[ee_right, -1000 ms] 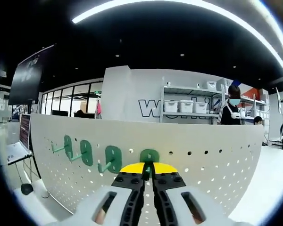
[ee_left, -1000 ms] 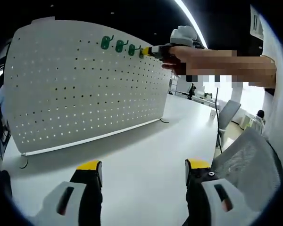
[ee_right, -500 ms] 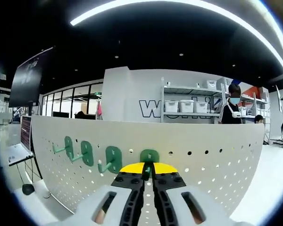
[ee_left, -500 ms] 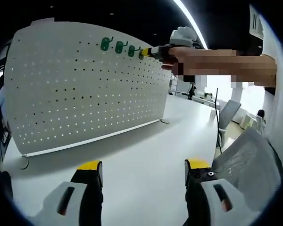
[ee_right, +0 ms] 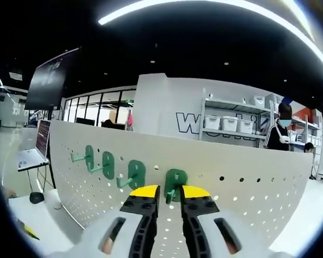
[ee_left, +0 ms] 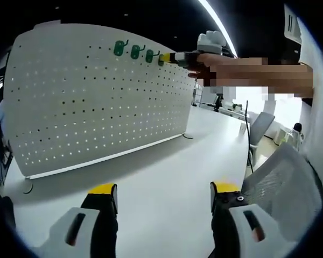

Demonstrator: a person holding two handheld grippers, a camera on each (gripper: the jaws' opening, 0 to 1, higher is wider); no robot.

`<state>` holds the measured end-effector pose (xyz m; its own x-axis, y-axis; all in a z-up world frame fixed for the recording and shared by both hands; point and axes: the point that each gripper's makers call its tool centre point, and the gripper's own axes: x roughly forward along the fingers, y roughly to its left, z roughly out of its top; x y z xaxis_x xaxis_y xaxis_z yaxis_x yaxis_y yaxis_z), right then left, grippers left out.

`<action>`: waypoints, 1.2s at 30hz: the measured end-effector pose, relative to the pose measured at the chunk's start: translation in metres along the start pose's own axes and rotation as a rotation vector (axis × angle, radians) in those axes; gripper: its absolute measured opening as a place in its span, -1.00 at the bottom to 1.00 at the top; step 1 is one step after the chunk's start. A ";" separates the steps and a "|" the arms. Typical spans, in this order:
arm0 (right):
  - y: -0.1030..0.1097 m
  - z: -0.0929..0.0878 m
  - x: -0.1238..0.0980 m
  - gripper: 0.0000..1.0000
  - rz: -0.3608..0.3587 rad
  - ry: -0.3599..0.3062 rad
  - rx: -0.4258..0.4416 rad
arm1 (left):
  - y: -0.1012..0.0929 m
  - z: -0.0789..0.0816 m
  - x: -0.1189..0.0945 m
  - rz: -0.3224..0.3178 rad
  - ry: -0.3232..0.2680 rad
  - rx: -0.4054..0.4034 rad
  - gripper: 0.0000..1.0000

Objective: Insert the hook assembly into the mounting plate slot until the hook locks in place.

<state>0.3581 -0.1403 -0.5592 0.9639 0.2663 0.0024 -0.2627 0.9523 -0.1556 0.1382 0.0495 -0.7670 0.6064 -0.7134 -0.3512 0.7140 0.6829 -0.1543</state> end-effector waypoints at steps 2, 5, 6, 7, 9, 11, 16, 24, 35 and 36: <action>0.001 0.001 -0.001 -0.56 0.009 -0.005 -0.002 | 0.001 0.000 0.000 0.001 0.000 -0.001 0.45; 0.001 -0.002 -0.003 -0.37 0.017 0.005 -0.001 | 0.002 -0.001 -0.001 0.004 0.003 -0.002 0.43; 0.002 -0.002 -0.003 -0.33 0.027 0.000 -0.005 | 0.002 -0.001 -0.001 0.004 0.002 -0.003 0.43; 0.004 -0.002 -0.005 -0.30 0.036 -0.007 -0.009 | 0.002 -0.001 -0.001 0.004 0.002 -0.005 0.43; 0.006 -0.003 -0.007 -0.20 0.049 -0.008 -0.019 | 0.001 0.000 -0.001 0.003 -0.001 -0.005 0.43; 0.008 -0.004 -0.008 -0.12 0.056 -0.009 -0.018 | 0.001 0.000 0.000 0.003 0.000 -0.003 0.43; 0.014 -0.005 -0.011 -0.03 0.078 -0.019 -0.017 | 0.001 -0.001 0.000 0.004 0.006 -0.001 0.44; 0.014 -0.004 -0.013 -0.02 0.087 -0.024 -0.004 | 0.001 -0.001 0.000 0.002 0.005 0.000 0.44; 0.025 -0.016 -0.031 -0.01 0.147 -0.037 0.043 | 0.002 0.000 0.000 0.009 0.002 -0.001 0.44; 0.025 -0.016 -0.033 -0.01 0.150 -0.038 0.046 | 0.002 0.000 0.000 0.009 0.002 0.001 0.44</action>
<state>0.3206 -0.1275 -0.5794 0.9117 0.4103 0.0205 -0.4058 0.9072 -0.1112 0.1394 0.0513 -0.7673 0.6121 -0.7070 -0.3543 0.7089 0.6891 -0.1503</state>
